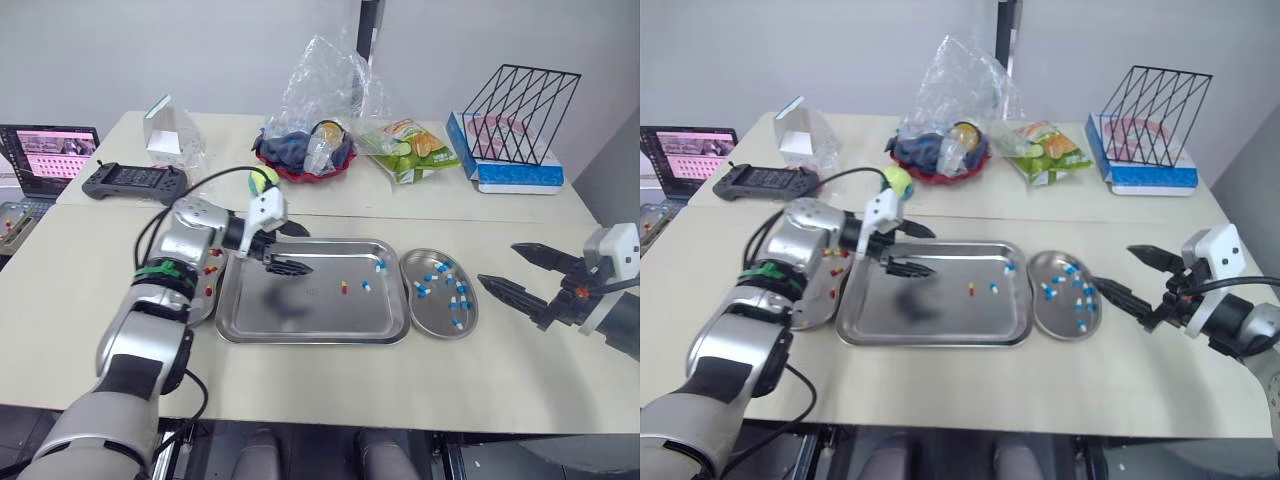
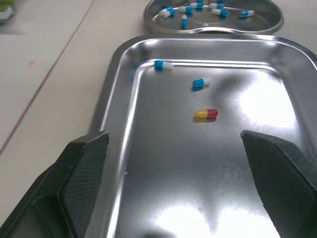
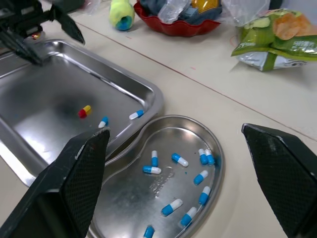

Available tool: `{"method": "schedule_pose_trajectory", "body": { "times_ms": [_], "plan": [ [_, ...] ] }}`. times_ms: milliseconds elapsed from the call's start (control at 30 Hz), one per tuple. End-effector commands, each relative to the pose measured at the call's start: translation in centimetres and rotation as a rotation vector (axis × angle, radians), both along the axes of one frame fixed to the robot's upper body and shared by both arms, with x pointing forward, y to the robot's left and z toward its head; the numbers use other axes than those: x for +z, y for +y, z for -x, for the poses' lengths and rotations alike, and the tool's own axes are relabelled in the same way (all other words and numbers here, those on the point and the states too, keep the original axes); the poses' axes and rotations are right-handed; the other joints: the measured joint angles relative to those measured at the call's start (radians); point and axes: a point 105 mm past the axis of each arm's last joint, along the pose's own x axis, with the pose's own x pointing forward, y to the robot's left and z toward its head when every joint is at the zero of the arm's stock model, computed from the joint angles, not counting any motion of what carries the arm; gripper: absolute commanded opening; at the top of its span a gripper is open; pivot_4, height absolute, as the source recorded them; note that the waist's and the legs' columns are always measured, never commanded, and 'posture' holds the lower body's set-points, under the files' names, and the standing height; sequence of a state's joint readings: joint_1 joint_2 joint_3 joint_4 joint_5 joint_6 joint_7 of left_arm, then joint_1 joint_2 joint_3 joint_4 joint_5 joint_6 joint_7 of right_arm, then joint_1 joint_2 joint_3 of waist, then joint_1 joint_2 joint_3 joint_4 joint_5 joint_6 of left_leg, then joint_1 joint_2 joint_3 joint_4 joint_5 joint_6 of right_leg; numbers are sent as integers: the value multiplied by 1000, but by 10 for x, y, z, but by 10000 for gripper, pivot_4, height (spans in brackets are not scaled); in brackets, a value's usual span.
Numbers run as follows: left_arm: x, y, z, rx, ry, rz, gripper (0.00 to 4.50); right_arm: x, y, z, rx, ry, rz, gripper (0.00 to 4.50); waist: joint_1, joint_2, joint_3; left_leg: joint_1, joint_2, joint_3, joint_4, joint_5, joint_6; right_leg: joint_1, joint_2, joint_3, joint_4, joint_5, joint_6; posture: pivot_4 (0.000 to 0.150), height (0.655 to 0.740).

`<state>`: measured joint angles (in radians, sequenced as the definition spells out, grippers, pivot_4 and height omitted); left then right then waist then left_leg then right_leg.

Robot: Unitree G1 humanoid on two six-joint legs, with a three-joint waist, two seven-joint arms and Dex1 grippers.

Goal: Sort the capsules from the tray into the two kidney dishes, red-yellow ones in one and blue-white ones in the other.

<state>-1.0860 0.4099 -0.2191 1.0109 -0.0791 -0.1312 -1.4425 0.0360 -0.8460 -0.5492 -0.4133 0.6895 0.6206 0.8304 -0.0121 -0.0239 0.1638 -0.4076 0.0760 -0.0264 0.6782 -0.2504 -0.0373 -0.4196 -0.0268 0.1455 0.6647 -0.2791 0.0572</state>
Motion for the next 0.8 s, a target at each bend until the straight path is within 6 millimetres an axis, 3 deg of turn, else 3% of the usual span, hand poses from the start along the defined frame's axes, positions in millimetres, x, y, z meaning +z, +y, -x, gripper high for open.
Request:
{"method": "schedule_pose_trajectory", "body": {
  "times_ms": [33,433,700,800],
  "plan": [
    [1,-18,-2,-32,-25,-8,45000,11,-5,2,-52,-75,39,44729,1,0,0,-1,0,0,0,0,0,0,0,0,0,0,0,1500,7174],
    [-27,-54,5,-101,15,-87,45000,9,-18,5,-135,-95,62,44729,-1,0,0,0,-1,-1,0,0,0,0,0,0,0,0,1,1500,7174],
    [-36,-64,9,-118,24,-128,45000,8,-23,7,-164,-107,72,44729,-1,0,0,0,-1,-1,0,0,0,0,0,0,0,0,1,1500,7174],
    [-41,-64,4,-74,4,-160,36544,8,-25,6,-178,-109,77,45000,0,0,0,0,-1,-1,0,0,0,0,0,0,0,0,1,1500,7174]
  ]
}}
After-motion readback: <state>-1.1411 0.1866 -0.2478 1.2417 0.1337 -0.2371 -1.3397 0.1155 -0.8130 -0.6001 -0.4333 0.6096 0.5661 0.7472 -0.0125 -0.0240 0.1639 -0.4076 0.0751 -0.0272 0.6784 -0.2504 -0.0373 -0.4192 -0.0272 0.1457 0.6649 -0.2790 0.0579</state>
